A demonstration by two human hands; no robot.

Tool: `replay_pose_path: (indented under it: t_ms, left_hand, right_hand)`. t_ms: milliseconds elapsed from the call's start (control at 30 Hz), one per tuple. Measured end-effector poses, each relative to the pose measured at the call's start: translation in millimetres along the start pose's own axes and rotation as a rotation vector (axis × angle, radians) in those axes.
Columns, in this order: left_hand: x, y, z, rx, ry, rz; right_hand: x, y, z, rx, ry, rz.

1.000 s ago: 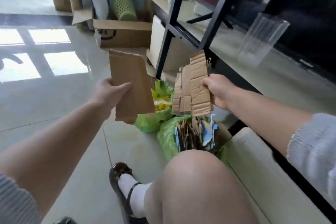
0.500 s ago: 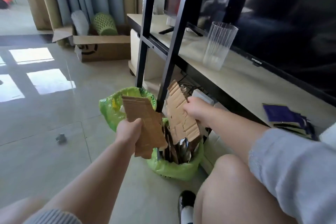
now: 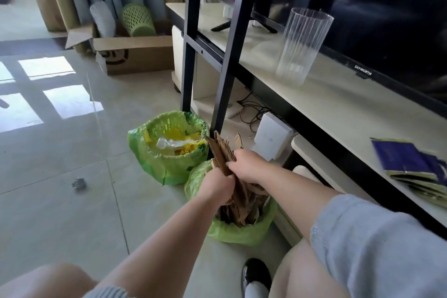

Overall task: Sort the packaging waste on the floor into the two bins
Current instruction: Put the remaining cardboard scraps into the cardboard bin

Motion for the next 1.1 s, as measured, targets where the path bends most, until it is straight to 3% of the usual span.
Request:
replay_pose_path:
  t_ms: [100,267,433,600,767,1100]
  left_hand:
    - [-13,0,-3,-0.089,-0.03,0.05]
    - [-14,0,10,-0.473,0.068,0.21]
    - [-21,15,14,-0.025,0.144,-0.025]
    - [-36,10,0,0.006,0.046,-0.005]
    - [-35,-2,5,-0.182,0.03,0.1]
    - [-41,1,11,-0.47,0.081,0.197]
  right_hand:
    - [-4,2,7,-0.036,0.017,-0.073]
    - [-10,-4,43,-0.2,0.166,-0.099]
    - [-9,13,51,-0.241,0.201,-0.215]
    - [-12,30,55,-0.197,0.212,-0.305]
    - [-16,26,60,-0.257,0.214,-0.349]
    - [-25,29,71,-0.339,0.212,-0.285]
Point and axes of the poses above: each hand's wrist, its own x-axis away from the middle knuckle, its own y-axis out of the palm, z = x × y, the point moved 10 cm from there along -x, towards the middle knuckle, and after that the axes turned 14 degrees about -y, right-handed, at the moved point
